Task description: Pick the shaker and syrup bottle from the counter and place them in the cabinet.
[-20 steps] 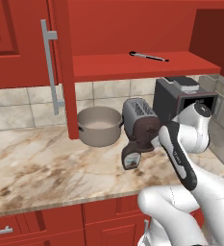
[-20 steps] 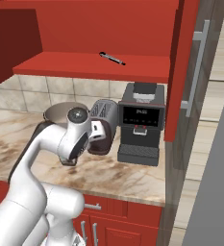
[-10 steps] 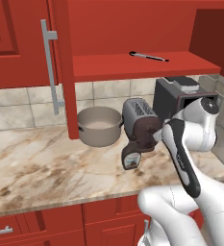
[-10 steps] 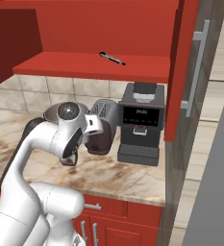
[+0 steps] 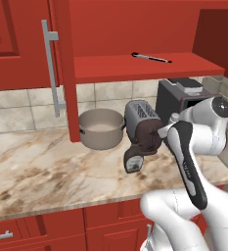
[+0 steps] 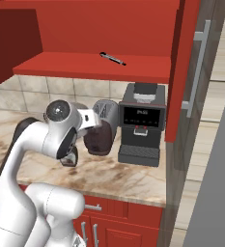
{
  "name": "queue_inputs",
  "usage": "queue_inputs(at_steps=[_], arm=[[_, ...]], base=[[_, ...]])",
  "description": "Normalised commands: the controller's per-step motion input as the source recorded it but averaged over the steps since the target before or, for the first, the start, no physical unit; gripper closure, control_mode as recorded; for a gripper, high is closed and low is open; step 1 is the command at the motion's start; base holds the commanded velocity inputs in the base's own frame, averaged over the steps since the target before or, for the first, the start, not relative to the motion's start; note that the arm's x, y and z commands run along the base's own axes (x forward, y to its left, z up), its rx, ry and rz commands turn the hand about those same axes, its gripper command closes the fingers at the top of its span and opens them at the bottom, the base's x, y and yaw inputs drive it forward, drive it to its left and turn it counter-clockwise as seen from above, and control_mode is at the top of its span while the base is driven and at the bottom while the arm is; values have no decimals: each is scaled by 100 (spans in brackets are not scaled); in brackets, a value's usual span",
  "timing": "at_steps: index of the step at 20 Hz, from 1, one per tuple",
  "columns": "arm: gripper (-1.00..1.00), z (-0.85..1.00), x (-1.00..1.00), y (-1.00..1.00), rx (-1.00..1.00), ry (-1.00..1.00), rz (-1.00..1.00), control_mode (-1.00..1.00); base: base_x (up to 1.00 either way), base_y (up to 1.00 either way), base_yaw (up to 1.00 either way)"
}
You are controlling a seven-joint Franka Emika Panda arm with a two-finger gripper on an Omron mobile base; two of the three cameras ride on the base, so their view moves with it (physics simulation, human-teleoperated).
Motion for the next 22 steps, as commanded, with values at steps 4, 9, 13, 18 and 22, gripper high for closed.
queue_inputs(at_steps=[4,9,13,18,22], arm=[[100,36,-9,2,0,-12,-5,-100],[100,34,-7,5,0,-8,-5,-100],[100,33,-4,7,0,-1,-6,-100],[100,37,0,5,0,0,-4,-100],[100,29,0,1,0,0,-4,-100]], base=[[0,0,0],[0,0,0],[0,0,0],[0,0,0],[0,0,0]])
